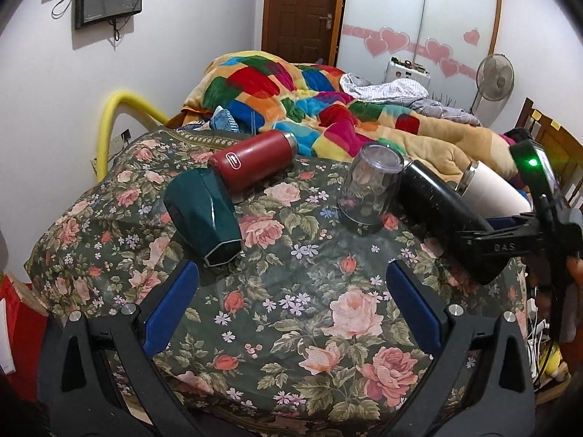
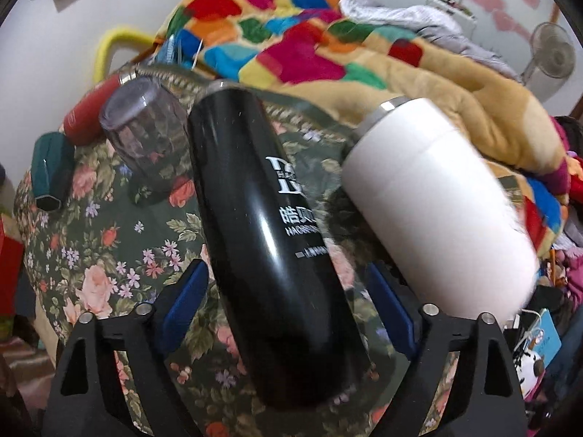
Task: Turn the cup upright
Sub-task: 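Reach the right gripper to the lying black thermos and close around it, then lift the black thermos off the bedspread with the right gripper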
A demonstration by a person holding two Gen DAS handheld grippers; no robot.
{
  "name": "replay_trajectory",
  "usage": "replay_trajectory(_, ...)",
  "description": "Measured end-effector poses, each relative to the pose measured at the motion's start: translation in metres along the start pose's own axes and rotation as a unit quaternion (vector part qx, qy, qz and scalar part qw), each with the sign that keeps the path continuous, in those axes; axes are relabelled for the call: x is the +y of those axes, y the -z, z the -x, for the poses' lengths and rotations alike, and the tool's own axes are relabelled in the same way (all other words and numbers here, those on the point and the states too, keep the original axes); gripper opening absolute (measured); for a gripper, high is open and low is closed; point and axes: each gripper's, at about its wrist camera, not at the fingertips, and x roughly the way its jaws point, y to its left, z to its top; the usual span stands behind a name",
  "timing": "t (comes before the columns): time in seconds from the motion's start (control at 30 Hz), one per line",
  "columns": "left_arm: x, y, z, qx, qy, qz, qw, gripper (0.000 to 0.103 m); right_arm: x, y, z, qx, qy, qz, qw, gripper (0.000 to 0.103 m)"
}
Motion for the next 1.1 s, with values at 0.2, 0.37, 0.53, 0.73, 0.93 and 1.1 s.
replay_trajectory(0.2, -0.003, 0.0, -0.004, 0.001, -0.005, -0.009, 0.9999, 0.103, 0.006, -0.003, -0.011, 0.019, 0.003, 0.031, 0.999, 0.076)
replay_trajectory(0.37, -0.003, 0.0, -0.003, -0.003, -0.006, -0.009, 0.9999, 0.103, 0.009, -0.004, -0.019, 0.026, 0.019, 0.044, 0.999, 0.07)
replay_trajectory(0.53, -0.001, -0.001, 0.004, -0.008, -0.009, -0.005, 0.9999, 0.103, 0.012, -0.003, -0.019, 0.021, 0.026, 0.048, 0.998, 0.069)
replay_trajectory(0.73, 0.0, 0.0, 0.018, -0.019, -0.011, -0.004, 0.9998, 0.103, 0.014, 0.013, -0.007, 0.018, 0.012, 0.03, 0.999, 0.068)
replay_trajectory(0.93, -0.001, 0.001, 0.037, -0.033, -0.007, -0.004, 0.9994, 0.103, 0.015, 0.028, 0.015, 0.006, 0.011, 0.018, 1.0, 0.068)
replay_trajectory(1.1, -0.002, 0.003, 0.052, -0.044, -0.001, -0.005, 0.999, 0.103, 0.023, 0.037, 0.047, -0.025, 0.024, 0.02, 0.999, 0.068)
